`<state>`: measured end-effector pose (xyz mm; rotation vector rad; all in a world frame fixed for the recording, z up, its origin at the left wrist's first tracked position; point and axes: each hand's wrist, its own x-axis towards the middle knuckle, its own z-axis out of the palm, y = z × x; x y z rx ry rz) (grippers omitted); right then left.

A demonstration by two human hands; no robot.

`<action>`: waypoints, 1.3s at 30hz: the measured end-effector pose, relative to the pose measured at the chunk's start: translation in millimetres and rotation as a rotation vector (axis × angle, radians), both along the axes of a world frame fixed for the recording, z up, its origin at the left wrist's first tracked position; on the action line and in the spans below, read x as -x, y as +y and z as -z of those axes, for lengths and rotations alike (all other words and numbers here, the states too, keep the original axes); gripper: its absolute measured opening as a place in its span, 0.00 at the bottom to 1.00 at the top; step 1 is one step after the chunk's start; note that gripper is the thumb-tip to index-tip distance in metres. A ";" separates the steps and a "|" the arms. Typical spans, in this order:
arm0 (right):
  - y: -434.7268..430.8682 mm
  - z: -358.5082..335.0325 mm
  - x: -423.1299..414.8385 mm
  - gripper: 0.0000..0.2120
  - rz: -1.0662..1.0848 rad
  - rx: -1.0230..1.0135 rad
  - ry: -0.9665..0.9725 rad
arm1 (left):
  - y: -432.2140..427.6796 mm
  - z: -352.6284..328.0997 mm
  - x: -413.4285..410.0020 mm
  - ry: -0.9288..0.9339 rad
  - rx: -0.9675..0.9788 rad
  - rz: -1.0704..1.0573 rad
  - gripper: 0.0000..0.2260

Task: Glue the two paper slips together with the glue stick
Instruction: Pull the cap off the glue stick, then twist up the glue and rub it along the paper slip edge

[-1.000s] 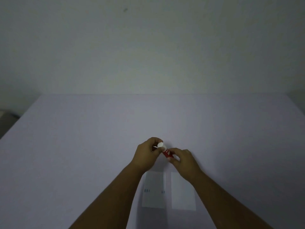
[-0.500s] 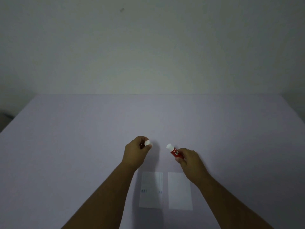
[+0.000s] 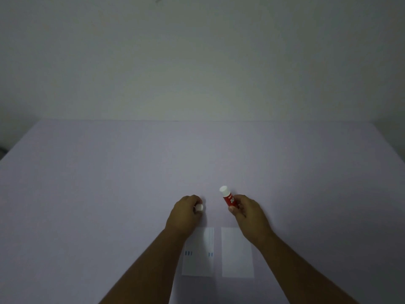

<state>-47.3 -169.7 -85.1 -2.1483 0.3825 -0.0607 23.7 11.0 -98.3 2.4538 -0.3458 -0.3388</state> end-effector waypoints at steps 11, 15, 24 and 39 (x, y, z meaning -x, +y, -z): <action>9.5 -6.8 0.6 0.12 -0.021 -0.073 0.010 | 9.2 -1.9 -2.7 0.019 0.036 -0.004 0.19; 8.9 -10.2 4.3 0.12 -0.011 -0.072 0.004 | 8.1 -0.4 -4.7 0.026 -0.033 0.045 0.17; 1.6 -7.5 10.0 0.13 0.014 -0.099 0.023 | 3.2 2.1 -6.8 0.008 -0.038 0.036 0.16; 14.7 -33.7 15.4 0.09 -0.098 -0.289 -0.035 | -20.1 -84.2 25.3 0.441 0.737 -0.150 0.11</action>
